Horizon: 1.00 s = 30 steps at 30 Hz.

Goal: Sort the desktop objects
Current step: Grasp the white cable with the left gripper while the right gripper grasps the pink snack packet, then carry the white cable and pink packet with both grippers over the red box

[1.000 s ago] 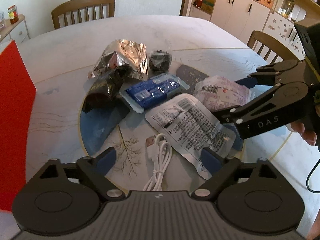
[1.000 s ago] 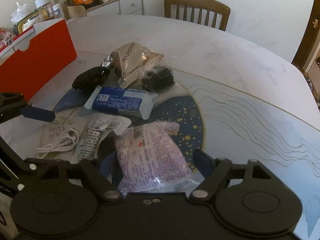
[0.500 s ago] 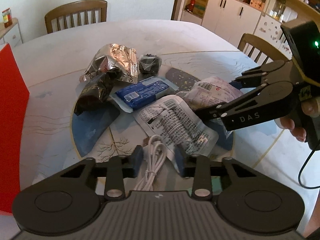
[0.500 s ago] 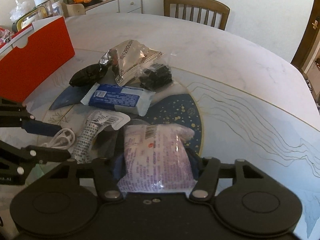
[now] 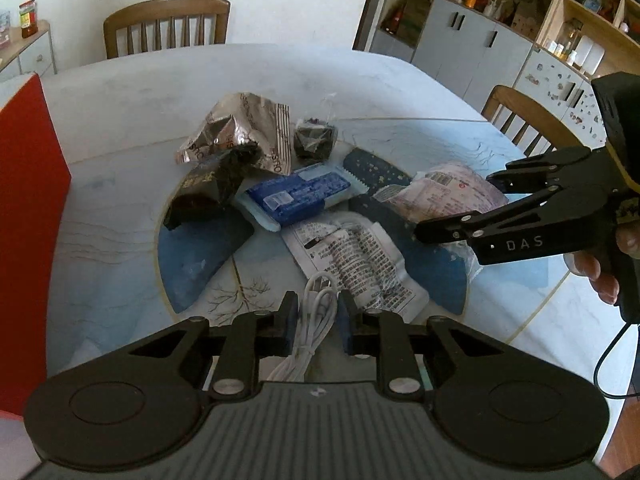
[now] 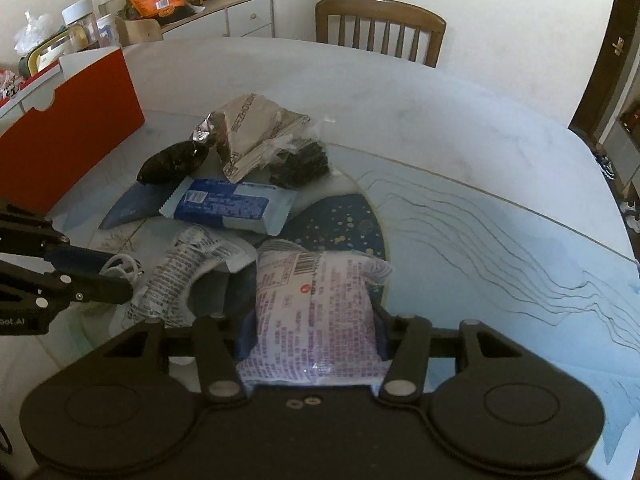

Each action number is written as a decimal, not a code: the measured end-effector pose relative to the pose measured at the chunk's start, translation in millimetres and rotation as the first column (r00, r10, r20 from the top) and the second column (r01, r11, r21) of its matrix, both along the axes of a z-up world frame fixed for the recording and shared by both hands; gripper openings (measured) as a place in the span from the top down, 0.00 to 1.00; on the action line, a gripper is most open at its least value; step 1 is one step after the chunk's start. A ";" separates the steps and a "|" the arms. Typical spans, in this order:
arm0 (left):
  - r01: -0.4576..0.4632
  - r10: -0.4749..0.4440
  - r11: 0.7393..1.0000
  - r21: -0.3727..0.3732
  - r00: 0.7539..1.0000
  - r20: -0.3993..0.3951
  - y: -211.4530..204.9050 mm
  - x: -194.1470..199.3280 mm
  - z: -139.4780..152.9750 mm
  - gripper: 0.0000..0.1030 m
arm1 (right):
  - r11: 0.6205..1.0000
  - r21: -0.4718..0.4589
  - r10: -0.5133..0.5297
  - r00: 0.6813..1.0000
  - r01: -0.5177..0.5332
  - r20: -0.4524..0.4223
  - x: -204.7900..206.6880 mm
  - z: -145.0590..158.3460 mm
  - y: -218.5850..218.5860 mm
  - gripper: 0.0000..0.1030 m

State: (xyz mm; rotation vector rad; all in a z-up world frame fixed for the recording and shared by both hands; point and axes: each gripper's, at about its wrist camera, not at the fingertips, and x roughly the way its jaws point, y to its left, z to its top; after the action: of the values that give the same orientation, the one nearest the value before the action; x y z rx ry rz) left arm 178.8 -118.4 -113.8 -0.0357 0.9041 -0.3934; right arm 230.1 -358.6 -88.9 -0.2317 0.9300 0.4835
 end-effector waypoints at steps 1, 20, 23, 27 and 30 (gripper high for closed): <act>0.001 -0.001 1.000 -0.003 1.000 0.003 0.5 -0.5 2.1 0.81 | 1.000 0.002 -0.004 1.000 0.004 0.002 -1.0 1.8 -1.1 0.49; 0.013 -0.010 0.999 -0.033 0.997 0.073 22.6 -16.6 40.6 0.81 | 0.999 0.037 -0.018 0.998 0.016 0.058 -32.3 48.6 11.2 0.49; 0.011 -0.008 0.999 -0.037 0.996 0.086 30.0 -19.3 49.9 0.81 | 0.999 0.047 -0.020 0.997 0.017 0.070 -38.0 59.0 18.6 0.49; 0.011 -0.007 0.999 -0.040 0.995 0.102 42.1 -24.5 61.7 0.81 | 0.998 0.063 -0.015 0.996 0.010 0.085 -46.0 71.9 30.7 0.49; 0.010 -0.005 0.999 -0.044 0.993 0.117 53.0 -29.7 71.1 0.81 | 0.997 0.075 -0.005 0.995 -0.002 0.100 -50.9 80.7 42.1 0.49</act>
State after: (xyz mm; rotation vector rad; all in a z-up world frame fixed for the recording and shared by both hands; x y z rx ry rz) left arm 149.2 -65.5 -42.6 -0.0495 0.7805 -0.4187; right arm 179.2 -316.5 -8.2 -0.1854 0.8125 0.5003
